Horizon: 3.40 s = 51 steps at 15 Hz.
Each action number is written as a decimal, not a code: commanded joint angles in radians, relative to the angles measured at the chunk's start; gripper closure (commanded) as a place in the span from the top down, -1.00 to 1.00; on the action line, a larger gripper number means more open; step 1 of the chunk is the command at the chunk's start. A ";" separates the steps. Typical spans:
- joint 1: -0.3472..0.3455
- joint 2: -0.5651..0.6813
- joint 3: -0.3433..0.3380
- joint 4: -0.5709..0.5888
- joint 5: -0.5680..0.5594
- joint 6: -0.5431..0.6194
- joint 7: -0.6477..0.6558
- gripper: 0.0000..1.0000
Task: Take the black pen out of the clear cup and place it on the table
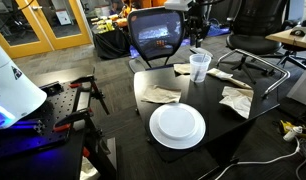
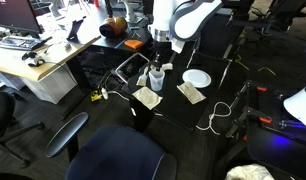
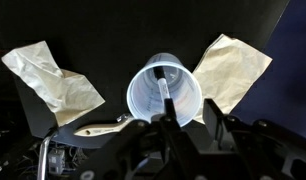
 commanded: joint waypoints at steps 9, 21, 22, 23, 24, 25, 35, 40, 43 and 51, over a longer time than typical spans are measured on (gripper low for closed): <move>-0.007 0.132 -0.013 0.139 0.047 -0.006 -0.040 -0.17; -0.032 0.227 -0.008 0.232 0.078 -0.024 -0.058 -0.24; -0.035 0.235 -0.006 0.241 0.082 -0.026 -0.069 -0.24; -0.037 0.242 -0.005 0.250 0.087 -0.028 -0.077 -0.24; -0.039 0.250 -0.003 0.260 0.091 -0.030 -0.087 -0.21; -0.042 0.259 -0.002 0.270 0.096 -0.032 -0.093 -0.19; -0.044 0.290 -0.001 0.307 0.108 -0.036 -0.115 -0.99; -0.041 0.217 -0.011 0.211 0.105 0.021 -0.093 -0.93; -0.041 0.142 -0.010 0.126 0.106 0.102 -0.086 -0.93; -0.024 -0.130 -0.033 -0.120 0.101 0.296 -0.037 -0.93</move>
